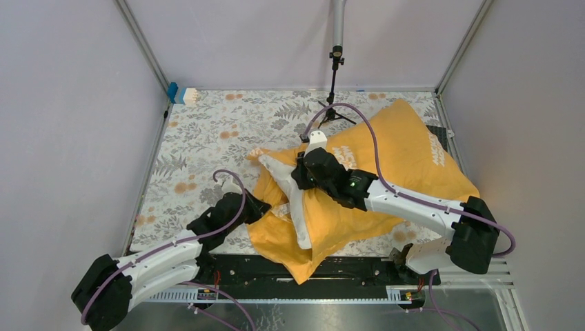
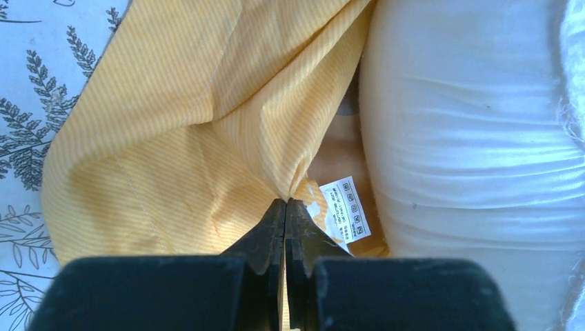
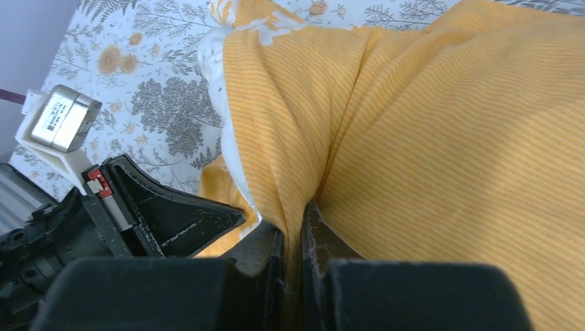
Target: Put the pillow into the pillowcase
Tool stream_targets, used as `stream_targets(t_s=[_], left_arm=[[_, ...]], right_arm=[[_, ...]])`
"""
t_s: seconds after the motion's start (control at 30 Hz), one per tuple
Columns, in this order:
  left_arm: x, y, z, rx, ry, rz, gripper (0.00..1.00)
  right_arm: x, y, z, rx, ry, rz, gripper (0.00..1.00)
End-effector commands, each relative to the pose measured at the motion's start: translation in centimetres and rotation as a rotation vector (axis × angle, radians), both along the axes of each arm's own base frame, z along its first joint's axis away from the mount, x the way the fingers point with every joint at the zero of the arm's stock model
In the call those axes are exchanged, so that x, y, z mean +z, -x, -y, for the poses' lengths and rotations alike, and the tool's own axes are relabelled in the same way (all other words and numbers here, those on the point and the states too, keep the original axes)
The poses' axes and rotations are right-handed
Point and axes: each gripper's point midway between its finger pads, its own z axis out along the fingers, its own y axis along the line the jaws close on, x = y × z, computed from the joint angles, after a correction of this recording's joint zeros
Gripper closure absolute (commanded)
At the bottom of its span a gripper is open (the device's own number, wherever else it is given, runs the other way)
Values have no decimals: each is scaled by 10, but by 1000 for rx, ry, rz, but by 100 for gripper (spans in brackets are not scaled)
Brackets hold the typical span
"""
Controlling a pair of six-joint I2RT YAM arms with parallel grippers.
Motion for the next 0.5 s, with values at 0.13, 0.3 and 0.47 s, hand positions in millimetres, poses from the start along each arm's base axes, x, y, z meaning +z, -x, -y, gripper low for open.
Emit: stream_targets(t_s=[0.13, 0.3, 0.47], left_arm=[[10, -1, 8, -32, 48, 38, 82], [9, -1, 15, -73, 26, 22, 69], [1, -1, 13, -64, -6, -13, 57]], right_arm=[[9, 1, -27, 50, -206, -48, 100], [9, 5, -33, 64, -240, -71, 100], [12, 4, -34, 64, -251, -69, 100]])
